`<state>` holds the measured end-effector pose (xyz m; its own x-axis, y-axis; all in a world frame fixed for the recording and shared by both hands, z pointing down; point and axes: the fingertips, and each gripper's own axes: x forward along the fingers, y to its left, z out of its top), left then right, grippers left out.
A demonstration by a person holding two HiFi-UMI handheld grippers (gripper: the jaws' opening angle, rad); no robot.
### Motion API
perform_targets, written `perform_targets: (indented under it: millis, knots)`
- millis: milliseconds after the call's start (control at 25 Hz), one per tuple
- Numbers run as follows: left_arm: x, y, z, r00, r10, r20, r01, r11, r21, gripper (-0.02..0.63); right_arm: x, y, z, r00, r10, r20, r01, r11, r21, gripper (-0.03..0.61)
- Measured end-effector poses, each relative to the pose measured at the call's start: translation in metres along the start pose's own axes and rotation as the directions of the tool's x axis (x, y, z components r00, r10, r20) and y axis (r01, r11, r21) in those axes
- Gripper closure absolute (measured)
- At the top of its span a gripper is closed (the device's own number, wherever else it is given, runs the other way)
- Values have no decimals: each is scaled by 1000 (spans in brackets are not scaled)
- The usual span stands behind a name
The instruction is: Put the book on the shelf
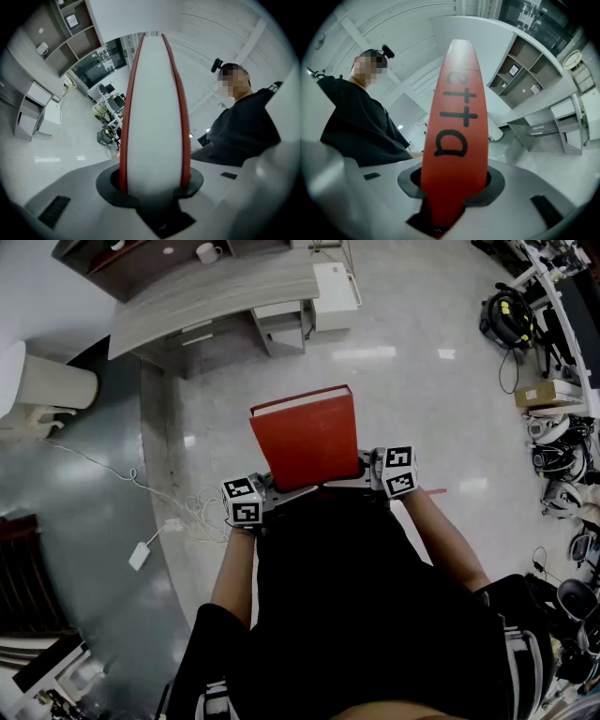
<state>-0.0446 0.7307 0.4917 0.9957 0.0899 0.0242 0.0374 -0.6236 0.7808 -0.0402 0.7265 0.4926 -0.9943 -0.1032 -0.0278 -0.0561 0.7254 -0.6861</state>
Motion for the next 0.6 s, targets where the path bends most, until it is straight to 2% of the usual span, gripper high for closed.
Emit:
perform_targets:
  millis: [200, 360, 600]
  knots:
    - [21, 4, -10, 1000, 5, -8, -5, 1000, 10, 454, -21, -2, -8, 1000, 5, -9, -5, 1000, 10, 419]
    - [33, 2, -15, 1000, -4, 12, 5, 999, -48, 454, -31, 2, -12, 999, 32, -20, -31, 998, 58, 410]
    - [39, 11, 0, 1000, -8, -16, 8, 999, -35, 454, -38, -10, 1, 1000, 18, 15, -19, 999, 31, 407]
